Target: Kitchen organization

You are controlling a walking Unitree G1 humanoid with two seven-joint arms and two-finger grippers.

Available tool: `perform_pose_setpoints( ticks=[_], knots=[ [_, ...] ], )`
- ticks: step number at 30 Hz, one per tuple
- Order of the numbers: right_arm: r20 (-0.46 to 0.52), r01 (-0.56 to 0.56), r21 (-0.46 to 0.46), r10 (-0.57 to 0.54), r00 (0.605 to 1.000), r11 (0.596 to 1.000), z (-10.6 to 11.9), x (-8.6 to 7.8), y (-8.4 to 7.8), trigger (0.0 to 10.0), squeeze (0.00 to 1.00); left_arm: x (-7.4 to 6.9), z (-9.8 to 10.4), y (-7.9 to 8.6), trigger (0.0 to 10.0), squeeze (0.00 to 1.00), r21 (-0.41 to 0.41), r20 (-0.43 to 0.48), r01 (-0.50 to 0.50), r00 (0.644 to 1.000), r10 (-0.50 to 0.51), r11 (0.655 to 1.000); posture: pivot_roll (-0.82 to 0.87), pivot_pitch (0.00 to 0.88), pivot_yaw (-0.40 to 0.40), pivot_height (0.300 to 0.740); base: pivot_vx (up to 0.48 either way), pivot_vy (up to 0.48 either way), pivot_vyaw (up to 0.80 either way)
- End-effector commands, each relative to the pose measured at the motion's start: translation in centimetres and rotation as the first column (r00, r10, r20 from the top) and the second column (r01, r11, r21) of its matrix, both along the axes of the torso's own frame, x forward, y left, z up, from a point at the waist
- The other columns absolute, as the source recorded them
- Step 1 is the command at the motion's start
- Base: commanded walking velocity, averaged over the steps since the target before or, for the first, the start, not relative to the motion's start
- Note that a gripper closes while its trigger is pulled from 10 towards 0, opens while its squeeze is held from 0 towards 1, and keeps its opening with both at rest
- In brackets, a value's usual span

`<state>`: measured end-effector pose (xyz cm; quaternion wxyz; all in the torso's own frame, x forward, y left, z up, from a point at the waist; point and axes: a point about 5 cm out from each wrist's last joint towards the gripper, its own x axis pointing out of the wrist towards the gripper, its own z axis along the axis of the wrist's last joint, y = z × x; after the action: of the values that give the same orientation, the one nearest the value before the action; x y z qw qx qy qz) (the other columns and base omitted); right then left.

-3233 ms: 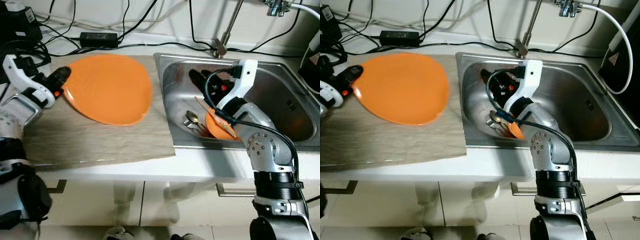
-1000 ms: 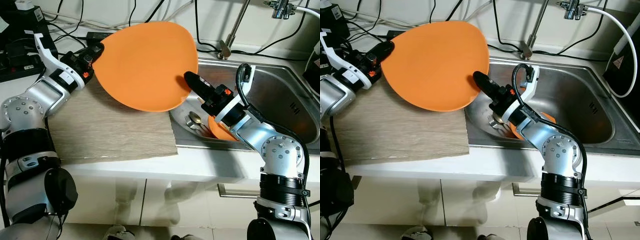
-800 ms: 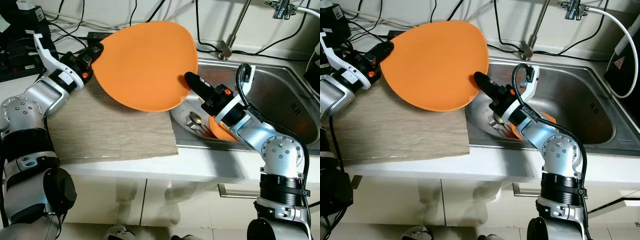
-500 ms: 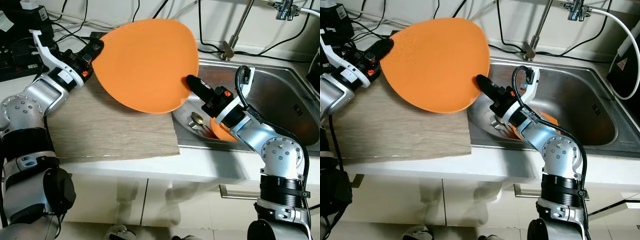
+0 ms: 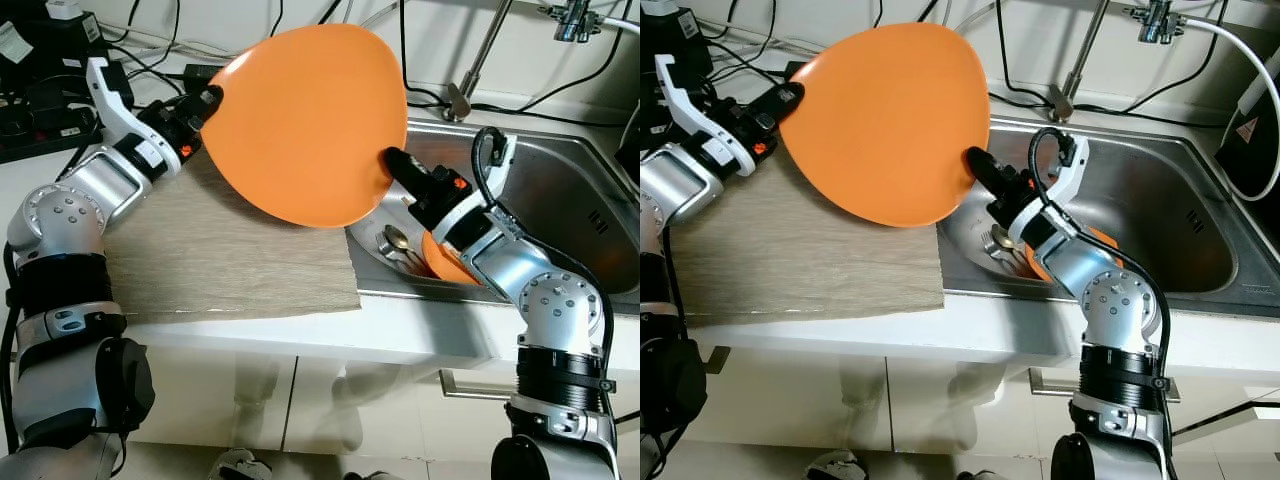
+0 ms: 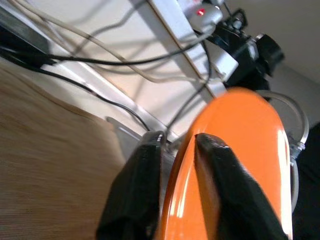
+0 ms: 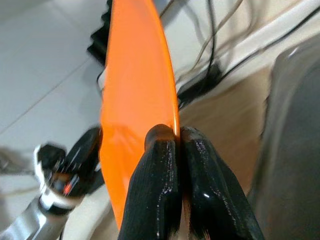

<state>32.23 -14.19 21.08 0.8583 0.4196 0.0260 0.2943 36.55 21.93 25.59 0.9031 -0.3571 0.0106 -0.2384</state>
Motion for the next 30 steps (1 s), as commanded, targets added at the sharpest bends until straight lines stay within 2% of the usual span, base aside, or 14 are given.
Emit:
perform_pose_setpoints(
  ticks=[1, 4, 5, 6, 10, 12, 13, 14, 16, 19, 21, 23, 27, 30],
  knots=[
    [0.063, 0.088, 0.038, -0.090, 0.994, 0.995, 1.7, 0.4, -1.9, 0.0, 0.00, 0.2, 0.2, 0.3, 10.0, 1.00, 0.019, 0.003, -0.043, 0.999, 0.043, 0.999, 0.02, 0.015, -0.066, 0.740, 0.000, 0.000, 0.00],
    [0.071, 0.137, 0.049, -0.140, 0.988, 0.989, 2.0, 0.6, -3.2, 0.0, 0.00, 0.3, 0.4, 0.7, 10.0, 1.00, 0.038, 0.029, -0.082, 0.996, 0.081, 0.996, 0.02, 0.015, -0.065, 0.740, 0.000, 0.000, 0.00],
    [0.072, 0.150, 0.050, -0.153, 0.986, 0.987, 2.1, 0.7, -3.5, 0.0, 0.00, 0.3, 0.5, 0.7, 10.0, 0.44, 0.035, 0.041, -0.089, 0.995, 0.088, 0.995, 0.02, 0.015, -0.064, 0.740, 0.000, 0.000, 0.00],
    [0.073, 0.164, 0.049, -0.167, 0.983, 0.985, 2.2, 0.7, -3.9, 0.0, 0.00, 0.3, 0.6, 0.8, 10.0, 0.00, 0.026, 0.050, -0.093, 0.995, 0.092, 0.995, 0.02, 0.015, -0.064, 0.740, 0.000, 0.000, 0.00],
    [0.070, 0.226, 0.035, -0.228, 0.971, 0.974, 2.3, 0.9, -5.3, 0.0, 0.00, 0.2, 1.0, 0.6, 10.0, 0.00, 0.060, 0.107, -0.107, 0.989, 0.100, 0.992, 0.02, 0.016, -0.062, 0.740, 0.000, 0.000, 0.00],
    [0.069, 0.279, -0.002, -0.279, 0.958, 0.960, 2.3, 1.0, -6.5, 0.0, 0.00, -0.1, 0.7, -0.3, 10.0, 0.00, 0.197, 0.157, -0.079, 0.986, 0.048, 0.977, 0.02, 0.017, -0.060, 0.740, 0.000, 0.000, 0.00],
    [0.069, 0.279, -0.002, -0.279, 0.958, 0.960, 2.3, 1.0, -6.5, 0.0, 0.00, -0.1, 0.7, -0.3, 10.0, 0.00, 0.197, 0.157, -0.079, 0.986, 0.048, 0.977, 0.02, 0.017, -0.060, 0.740, 0.000, 0.000, 0.00],
    [0.061, 0.339, -0.083, -0.335, 0.940, 0.937, 2.2, 1.1, -7.9, 0.0, 0.00, -0.6, -0.1, -1.9, 10.0, 0.00, 0.391, 0.217, -0.045, 0.975, -0.044, 0.919, 0.01, 0.018, -0.054, 0.740, 0.000, 0.000, 0.00],
    [0.055, 0.382, -0.167, -0.378, 0.924, 0.909, 1.9, 1.1, -8.9, 0.0, 0.00, -1.0, -0.9, -3.3, 10.0, 0.00, 0.521, 0.260, -0.036, 0.958, -0.119, 0.853, 0.00, 0.020, -0.049, 0.740, 0.000, 0.000, 0.00],
    [0.058, 0.426, -0.214, -0.424, 0.904, 0.879, 2.0, 0.9, -10.2, 0.0, 0.00, -2.0, -1.4, -5.3, 10.0, 0.00, 0.563, 0.274, 0.053, 0.929, -0.247, 0.825, 0.00, 0.022, -0.043, 0.740, 0.000, 0.000, 0.00],
    [0.072, 0.457, -0.266, -0.455, 0.887, 0.849, 2.0, 0.7, -11.2, 0.0, 0.00, -3.3, -1.4, -6.8, 10.0, 0.00, 0.571, 0.279, 0.161, 0.884, -0.374, 0.805, -0.01, 0.023, -0.037, 0.740, 0.000, 0.000, 0.00],
    [0.083, 0.485, -0.329, -0.487, 0.869, 0.810, 1.9, 0.3, -12.5, 0.0, 0.00, -4.6, -1.8, -8.2, 10.0, 0.00, 0.607, 0.263, 0.260, 0.827, -0.498, 0.751, -0.01, 0.024, -0.034, 0.740, 0.000, 0.000, 0.00],
    [0.083, 0.498, -0.382, -0.508, 0.857, 0.778, 1.4, 0.1, -13.4, 0.0, 0.00, -5.3, -2.4, -8.8, 10.0, 0.00, 0.629, 0.257, 0.302, 0.789, -0.558, 0.716, -0.02, 0.024, -0.033, 0.740, 0.000, 0.000, 0.00],
    [0.071, 0.499, -0.401, -0.517, 0.853, 0.768, 0.9, 0.2, -13.7, 0.0, 0.00, -5.4, -2.6, -9.2, 10.0, 0.00, 0.639, 0.256, 0.291, 0.792, -0.554, 0.712, -0.02, 0.022, -0.034, 0.740, 0.000, 0.000, 0.00]
  ],
)
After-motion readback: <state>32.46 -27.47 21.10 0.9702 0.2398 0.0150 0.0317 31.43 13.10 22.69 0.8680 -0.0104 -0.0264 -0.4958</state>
